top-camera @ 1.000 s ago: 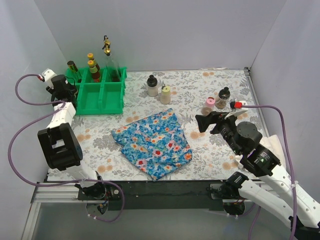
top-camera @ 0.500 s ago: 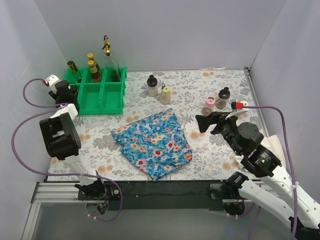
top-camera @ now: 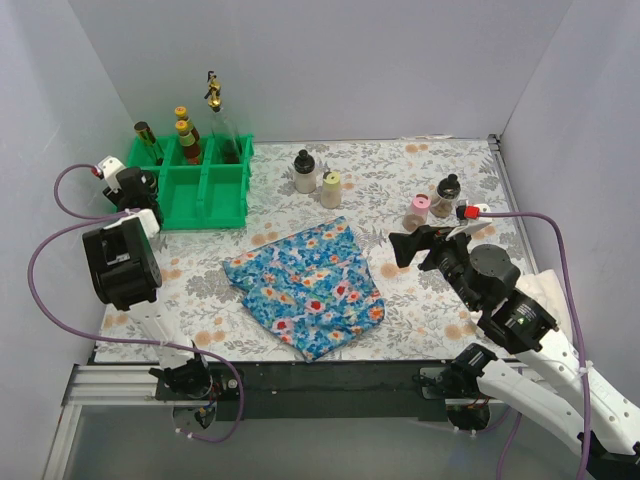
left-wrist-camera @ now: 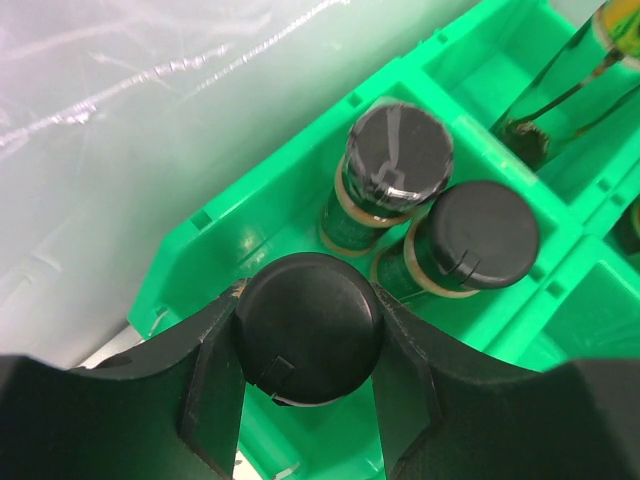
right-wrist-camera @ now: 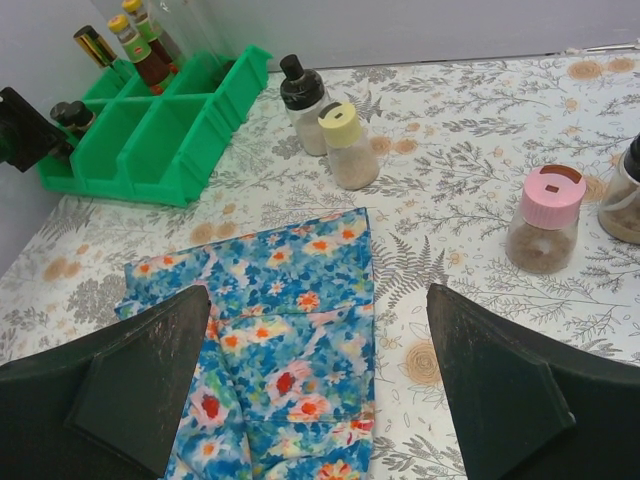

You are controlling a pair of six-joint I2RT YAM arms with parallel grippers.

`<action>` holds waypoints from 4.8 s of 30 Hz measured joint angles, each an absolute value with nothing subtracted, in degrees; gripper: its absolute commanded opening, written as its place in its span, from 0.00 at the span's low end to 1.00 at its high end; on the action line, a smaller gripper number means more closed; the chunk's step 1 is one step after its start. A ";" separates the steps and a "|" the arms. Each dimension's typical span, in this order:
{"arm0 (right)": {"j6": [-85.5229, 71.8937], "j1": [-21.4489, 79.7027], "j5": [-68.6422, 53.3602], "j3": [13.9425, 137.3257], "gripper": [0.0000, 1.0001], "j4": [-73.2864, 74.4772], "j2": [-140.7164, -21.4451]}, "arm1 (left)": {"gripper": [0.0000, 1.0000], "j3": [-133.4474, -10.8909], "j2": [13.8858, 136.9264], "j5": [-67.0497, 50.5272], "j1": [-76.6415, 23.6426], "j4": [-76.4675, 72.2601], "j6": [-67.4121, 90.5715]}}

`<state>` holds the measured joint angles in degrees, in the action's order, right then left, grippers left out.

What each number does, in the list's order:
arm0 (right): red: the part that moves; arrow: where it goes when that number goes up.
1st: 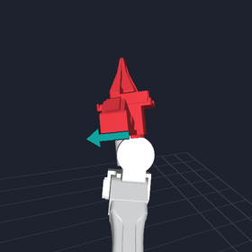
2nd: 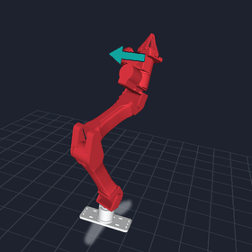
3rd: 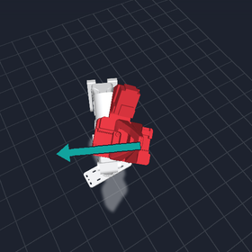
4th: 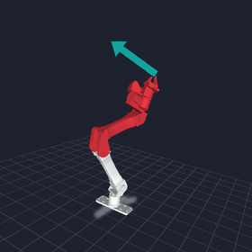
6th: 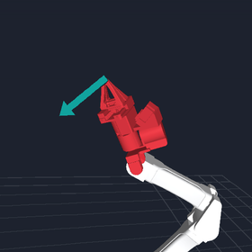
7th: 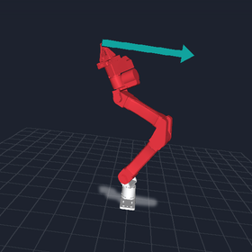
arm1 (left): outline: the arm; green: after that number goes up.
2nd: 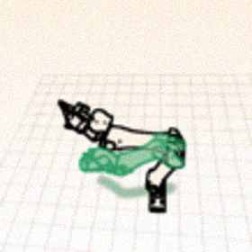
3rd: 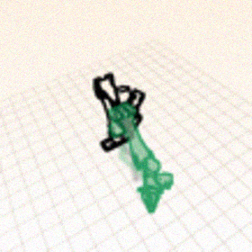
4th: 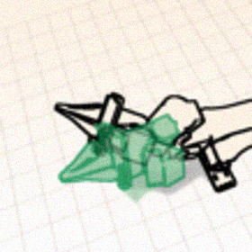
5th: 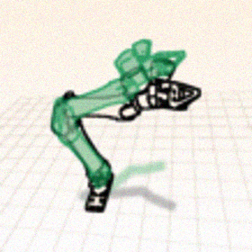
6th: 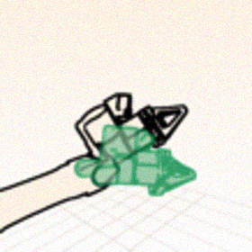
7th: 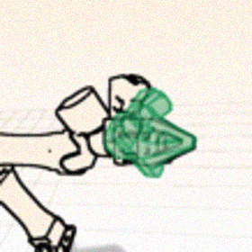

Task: Organize the condiment bottles
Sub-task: Place the bottle in the storage box, then move the bottle to the center of the board.

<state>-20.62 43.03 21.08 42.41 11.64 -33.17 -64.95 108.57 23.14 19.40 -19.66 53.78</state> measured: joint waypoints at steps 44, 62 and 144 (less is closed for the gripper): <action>-26.13 42.74 22.15 47.40 0.99 30.35 -41.78 | 0.98 -51.94 67.55 0.32 5.89 6.81 64.79; -19.20 16.56 19.84 67.00 0.92 28.91 -72.69 | 0.98 -40.56 58.72 -11.51 -24.01 5.65 55.96; -26.59 37.52 22.15 59.13 0.99 36.64 -65.01 | 0.98 -45.58 56.01 -8.73 -34.11 5.85 61.84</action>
